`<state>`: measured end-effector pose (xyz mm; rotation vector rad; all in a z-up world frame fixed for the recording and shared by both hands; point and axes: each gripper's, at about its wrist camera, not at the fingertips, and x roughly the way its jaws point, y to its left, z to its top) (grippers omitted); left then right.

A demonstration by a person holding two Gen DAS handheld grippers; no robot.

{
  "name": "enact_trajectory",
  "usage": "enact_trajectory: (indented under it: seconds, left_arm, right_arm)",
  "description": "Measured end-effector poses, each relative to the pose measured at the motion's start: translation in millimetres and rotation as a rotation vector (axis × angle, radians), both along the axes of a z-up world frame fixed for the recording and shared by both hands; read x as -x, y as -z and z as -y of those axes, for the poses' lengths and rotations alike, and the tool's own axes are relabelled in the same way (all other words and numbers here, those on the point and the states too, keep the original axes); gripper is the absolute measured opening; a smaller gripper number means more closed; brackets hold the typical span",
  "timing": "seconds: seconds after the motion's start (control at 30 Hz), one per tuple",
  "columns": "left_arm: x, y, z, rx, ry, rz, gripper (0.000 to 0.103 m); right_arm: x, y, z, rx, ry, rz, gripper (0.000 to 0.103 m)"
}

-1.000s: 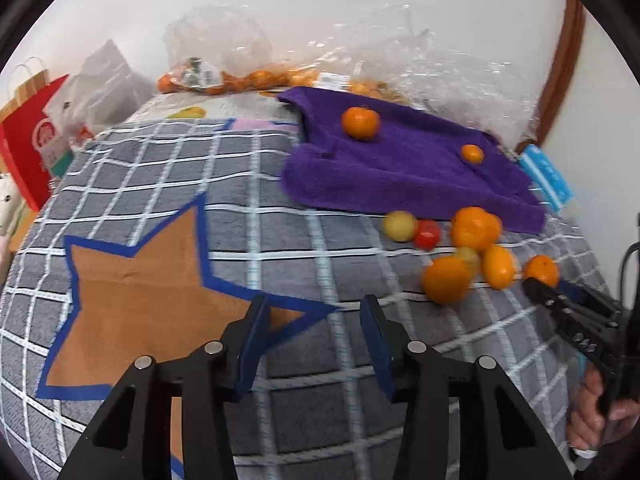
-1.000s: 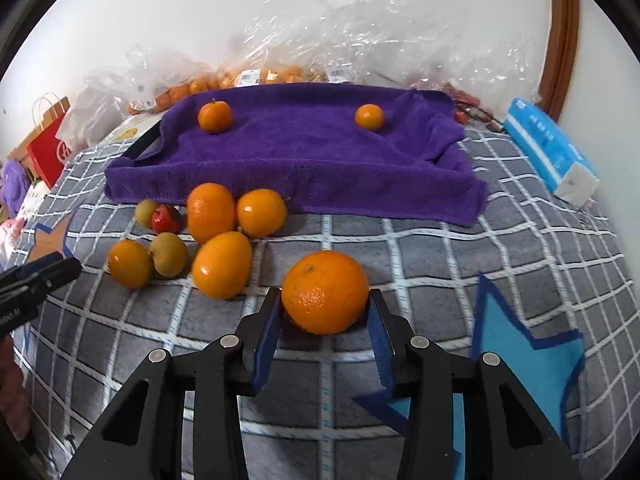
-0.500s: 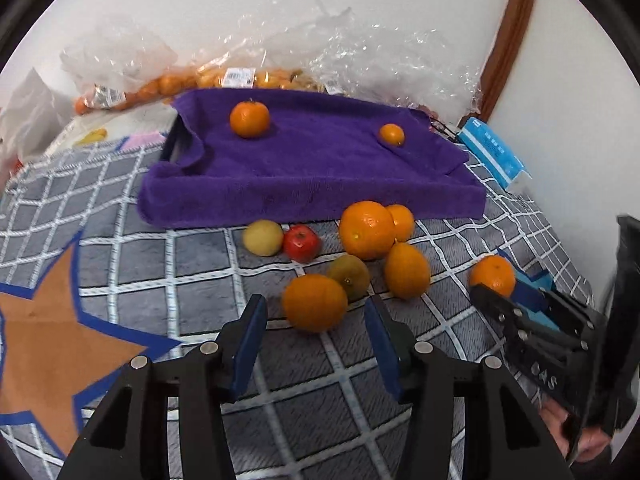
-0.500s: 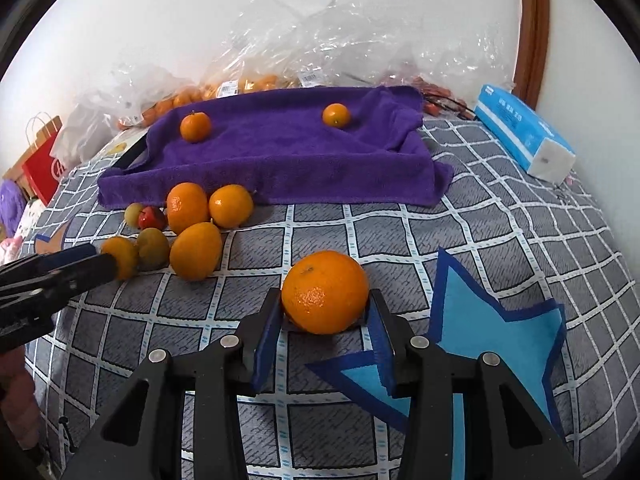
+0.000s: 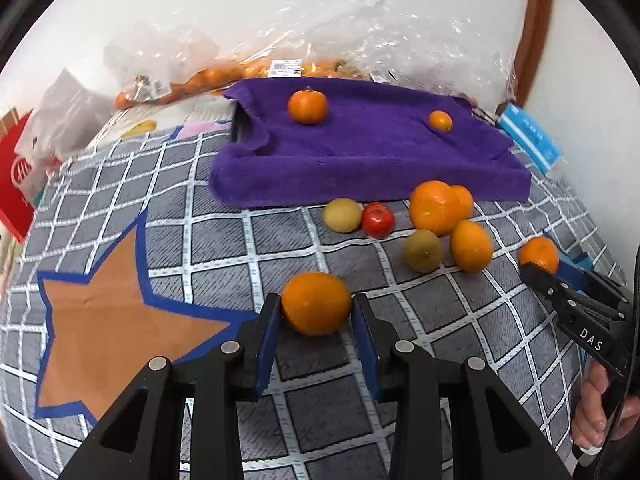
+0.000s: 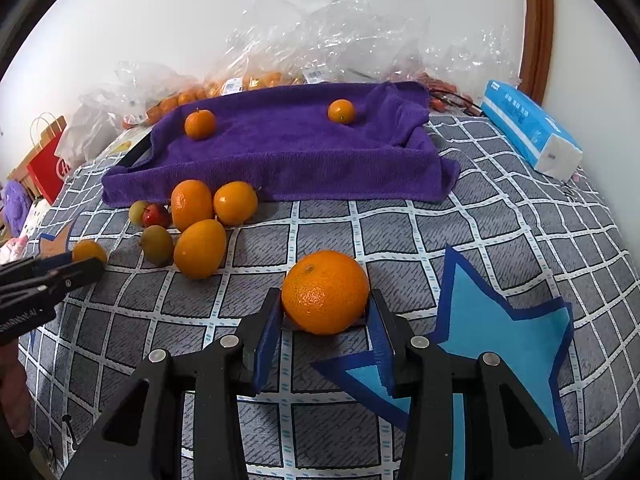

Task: Organize fruits
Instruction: 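Grasp the large orange with the right tool while the left tool grasps another orange, then lift both held oranges and carry them over the purple towel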

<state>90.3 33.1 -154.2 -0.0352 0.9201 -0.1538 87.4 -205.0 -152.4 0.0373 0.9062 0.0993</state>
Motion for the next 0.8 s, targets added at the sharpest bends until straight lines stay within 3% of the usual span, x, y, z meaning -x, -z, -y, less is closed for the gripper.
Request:
enact_trajectory:
  seconds: [0.1,0.27,0.8]
  left_arm:
    - [-0.9,2.4,-3.2,0.030,-0.005,0.017,0.034]
    - [-5.8,5.8,-1.1,0.014,-0.009,0.041,0.034]
    - [-6.0,7.0,-20.5,0.187,-0.052,0.055,0.034]
  right_arm:
    - [-0.7,0.3,0.8,-0.009,0.001,-0.003,0.042]
    - [-3.8,2.8,1.6,-0.026,-0.003,-0.017,0.046]
    - [-4.3,1.5,9.8,-0.069,0.030,-0.006,0.042]
